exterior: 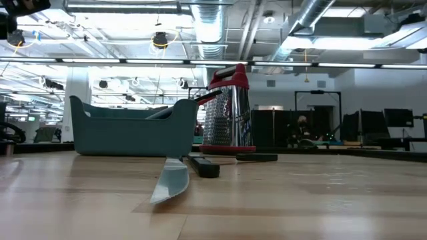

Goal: Pick & Place Kitchen Items
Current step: Put the black table knife into the yellow bin

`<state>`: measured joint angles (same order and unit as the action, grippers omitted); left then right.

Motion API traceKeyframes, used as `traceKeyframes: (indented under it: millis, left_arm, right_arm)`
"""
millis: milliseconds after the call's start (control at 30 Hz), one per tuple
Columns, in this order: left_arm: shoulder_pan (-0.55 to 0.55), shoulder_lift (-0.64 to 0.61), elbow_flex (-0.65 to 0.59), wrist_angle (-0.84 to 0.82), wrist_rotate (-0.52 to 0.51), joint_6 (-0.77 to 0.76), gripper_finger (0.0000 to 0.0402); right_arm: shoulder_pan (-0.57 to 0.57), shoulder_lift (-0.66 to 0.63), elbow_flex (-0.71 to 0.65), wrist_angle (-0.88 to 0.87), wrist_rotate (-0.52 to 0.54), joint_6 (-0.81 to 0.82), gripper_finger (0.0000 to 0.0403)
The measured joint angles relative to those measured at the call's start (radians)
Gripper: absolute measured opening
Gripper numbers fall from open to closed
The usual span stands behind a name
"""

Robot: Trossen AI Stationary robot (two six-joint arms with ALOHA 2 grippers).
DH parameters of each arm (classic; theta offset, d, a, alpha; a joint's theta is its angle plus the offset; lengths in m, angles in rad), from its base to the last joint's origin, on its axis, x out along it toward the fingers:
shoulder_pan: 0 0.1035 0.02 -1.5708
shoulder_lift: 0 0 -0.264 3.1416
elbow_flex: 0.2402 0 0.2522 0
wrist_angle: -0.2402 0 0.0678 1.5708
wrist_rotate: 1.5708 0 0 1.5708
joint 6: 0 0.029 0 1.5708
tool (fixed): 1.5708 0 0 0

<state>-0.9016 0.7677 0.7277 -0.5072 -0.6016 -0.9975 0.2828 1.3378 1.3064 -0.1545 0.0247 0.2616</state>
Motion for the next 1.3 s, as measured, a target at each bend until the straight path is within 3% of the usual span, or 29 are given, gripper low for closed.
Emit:
traceKeyframes:
  millis: [67, 133, 267, 467, 867, 1133, 1300]
  left_arm:
    - [0.0, 0.0, 0.0, 0.0, -0.009, 0.006, 0.0269]
    - [0.0, 0.0, 0.0, 0.0, -0.02, 0.006, 0.0269]
    - [0.0, 0.0, -0.001, 0.0, -0.027, 0.006, 0.0269]
    - [0.0, 0.0, -0.02, 0.0, -0.028, 0.001, 0.0269]
    - [0.0, -0.002, -0.024, 0.0, 0.013, 0.027, 0.0269]
    - [0.0, 0.07, -0.023, 0.001, 0.239, 0.167, 0.0268]
    - [-0.011, 0.218, -0.023, 0.007, 0.507, 0.307, 0.0268]
  right_arm:
    - [0.017, -0.031, 0.0, 0.089, -0.032, -0.024, 0.0021]
    - [0.037, -0.055, 0.001, 0.155, -0.063, -0.058, 0.0002]
    - [0.064, -0.081, 0.002, 0.195, -0.047, -0.094, 0.0]
    - [0.058, -0.073, 0.002, 0.129, 0.11, -0.07, 0.0006]
    - [0.027, -0.008, 0.0, -0.083, 0.112, 0.031, 0.0008]
    - [0.025, 0.088, 0.0, -0.136, 0.105, 0.065, 0.0041]
    - [0.03, 0.136, 0.0, -0.157, 0.09, 0.085, 0.006]
